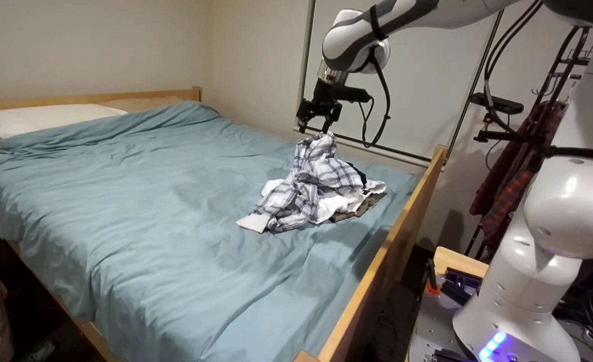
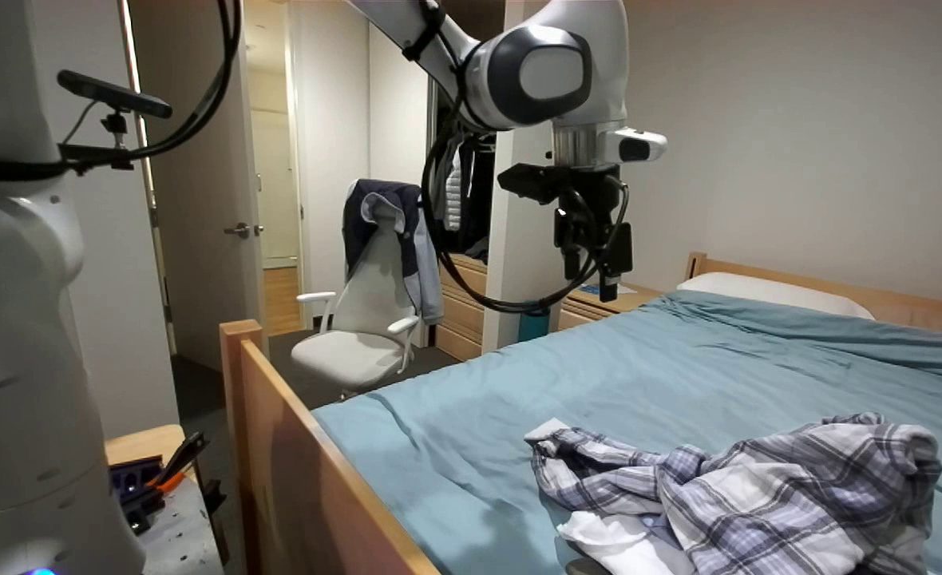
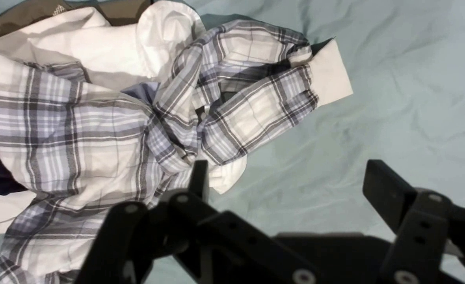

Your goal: Move the checked shirt to the left

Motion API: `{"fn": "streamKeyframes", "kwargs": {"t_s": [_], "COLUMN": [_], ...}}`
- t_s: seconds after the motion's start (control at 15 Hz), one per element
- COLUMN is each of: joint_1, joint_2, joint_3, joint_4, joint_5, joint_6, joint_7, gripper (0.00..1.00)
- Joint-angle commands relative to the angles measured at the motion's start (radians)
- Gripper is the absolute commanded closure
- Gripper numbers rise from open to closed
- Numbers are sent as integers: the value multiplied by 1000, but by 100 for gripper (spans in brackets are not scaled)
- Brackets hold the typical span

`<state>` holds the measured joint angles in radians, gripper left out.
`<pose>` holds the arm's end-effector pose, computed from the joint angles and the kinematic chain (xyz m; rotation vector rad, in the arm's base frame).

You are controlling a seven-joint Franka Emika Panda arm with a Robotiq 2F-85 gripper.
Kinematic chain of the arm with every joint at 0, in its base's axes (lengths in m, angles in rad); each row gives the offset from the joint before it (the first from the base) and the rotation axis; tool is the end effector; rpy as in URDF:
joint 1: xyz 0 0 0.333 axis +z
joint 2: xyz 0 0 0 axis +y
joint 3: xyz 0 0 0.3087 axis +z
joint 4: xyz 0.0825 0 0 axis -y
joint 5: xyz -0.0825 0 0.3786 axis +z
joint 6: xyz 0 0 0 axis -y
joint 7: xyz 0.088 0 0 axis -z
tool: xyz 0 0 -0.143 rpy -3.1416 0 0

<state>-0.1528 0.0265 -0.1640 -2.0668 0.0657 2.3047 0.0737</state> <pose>0.5484 -0.1762 0.4009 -3.0295 0.6597 -0.3364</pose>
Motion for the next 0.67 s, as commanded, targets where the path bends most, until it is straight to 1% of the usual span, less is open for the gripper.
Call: {"fn": "streamKeyframes", "kwargs": {"t_s": [0.0, 0.13, 0.2, 0.33, 0.6], "joint_1": [9, 11, 9, -6, -49], "joint_2": [3, 42, 62, 134, 320], "joint_3": [9, 9, 4, -16, -76], "joint_4": [1, 33, 49, 115, 307], "joint_5": [-17, -2, -15, 4, 72], "joint_6": [19, 7, 5, -12, -33], "joint_7": [164, 273, 328, 396, 478], "gripper": [0, 0, 0, 0, 0]}}
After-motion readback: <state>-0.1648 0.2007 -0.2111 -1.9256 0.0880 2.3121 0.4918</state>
